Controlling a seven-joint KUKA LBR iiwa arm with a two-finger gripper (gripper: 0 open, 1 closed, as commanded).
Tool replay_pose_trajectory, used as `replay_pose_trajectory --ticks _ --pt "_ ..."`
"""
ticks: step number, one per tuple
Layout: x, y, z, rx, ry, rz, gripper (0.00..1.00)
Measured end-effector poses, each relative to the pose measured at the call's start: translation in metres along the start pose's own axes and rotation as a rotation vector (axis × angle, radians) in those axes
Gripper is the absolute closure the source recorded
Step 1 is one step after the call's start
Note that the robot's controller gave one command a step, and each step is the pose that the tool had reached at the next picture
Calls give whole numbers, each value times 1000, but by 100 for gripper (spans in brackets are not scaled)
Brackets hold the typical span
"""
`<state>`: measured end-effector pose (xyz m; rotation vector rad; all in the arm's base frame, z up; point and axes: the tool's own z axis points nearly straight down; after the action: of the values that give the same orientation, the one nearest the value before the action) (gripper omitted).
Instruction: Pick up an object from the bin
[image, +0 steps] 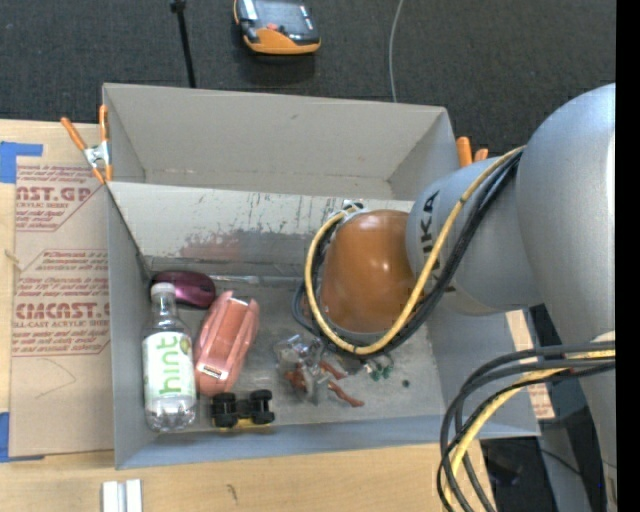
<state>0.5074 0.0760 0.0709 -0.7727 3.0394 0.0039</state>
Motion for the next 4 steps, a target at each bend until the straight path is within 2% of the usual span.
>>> replay_pose_trajectory --ticks 1,2,3,4 --pt "0 0 0 0 0 0 100" --pt "13 -4 -18 -3 10 -95 100" --pt "12 -21 -70 -1 7 -163 100" --pt "8 -26 -109 -1 5 -48 100"
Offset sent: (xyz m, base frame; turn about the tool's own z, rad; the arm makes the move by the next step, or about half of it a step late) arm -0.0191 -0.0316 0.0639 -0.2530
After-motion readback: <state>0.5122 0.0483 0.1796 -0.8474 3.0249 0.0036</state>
